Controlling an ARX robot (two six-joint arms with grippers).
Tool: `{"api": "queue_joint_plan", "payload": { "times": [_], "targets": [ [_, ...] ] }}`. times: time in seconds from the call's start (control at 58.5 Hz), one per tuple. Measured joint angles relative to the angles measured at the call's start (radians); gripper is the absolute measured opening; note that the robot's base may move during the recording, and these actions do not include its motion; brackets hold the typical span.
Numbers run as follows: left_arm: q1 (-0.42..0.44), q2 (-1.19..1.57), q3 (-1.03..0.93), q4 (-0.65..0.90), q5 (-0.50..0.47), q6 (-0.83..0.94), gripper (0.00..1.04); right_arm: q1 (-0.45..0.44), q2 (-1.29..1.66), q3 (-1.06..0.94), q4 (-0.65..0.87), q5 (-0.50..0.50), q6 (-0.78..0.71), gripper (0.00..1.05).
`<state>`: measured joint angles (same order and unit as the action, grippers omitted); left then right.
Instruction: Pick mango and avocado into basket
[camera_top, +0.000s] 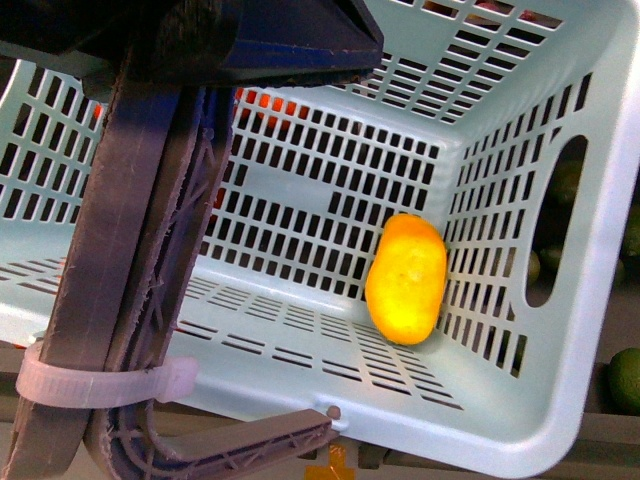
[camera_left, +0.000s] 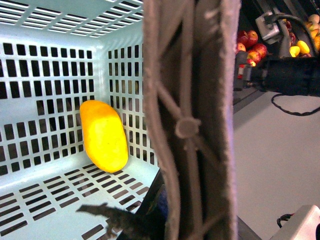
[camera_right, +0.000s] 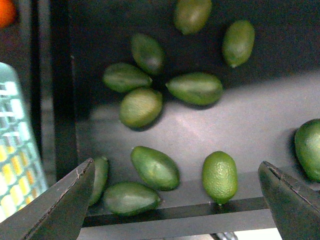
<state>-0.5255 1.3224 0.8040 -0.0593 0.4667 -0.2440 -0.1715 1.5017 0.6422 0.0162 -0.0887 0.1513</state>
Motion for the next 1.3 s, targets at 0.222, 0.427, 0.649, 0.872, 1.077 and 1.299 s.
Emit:
{"api": "queue_joint_plan", "payload": {
  "times": [0.222, 0.427, 0.649, 0.872, 1.077, 1.299],
  "targets": [
    [0.003, 0.0, 0.0, 0.0, -0.022, 0.0, 0.04, 0.074, 0.346, 0.17, 0.024, 0.033, -0.029, 0.96],
    [0.003, 0.0, 0.0, 0.0, -0.015, 0.0, 0.04, 0.114, 0.544, 0.288, 0.028, 0.032, -0.224, 0.96],
    [0.003, 0.0, 0.0, 0.0, -0.003, 0.0, 0.04, 0.125, 0.679, 0.409, -0.019, 0.02, -0.551, 0.96],
    [0.003, 0.0, 0.0, 0.0, -0.015, 0.0, 0.04, 0.136, 0.77, 0.512, -0.069, -0.028, -0.779, 0.96],
    [0.003, 0.0, 0.0, 0.0, -0.017, 0.0, 0.04, 0.164, 0.86, 0.624, -0.137, -0.057, -0.938, 0.96],
    [0.003, 0.0, 0.0, 0.0, -0.008, 0.0, 0.04, 0.174, 0.927, 0.706, -0.131, -0.038, -1.043, 0.96]
  ]
}}
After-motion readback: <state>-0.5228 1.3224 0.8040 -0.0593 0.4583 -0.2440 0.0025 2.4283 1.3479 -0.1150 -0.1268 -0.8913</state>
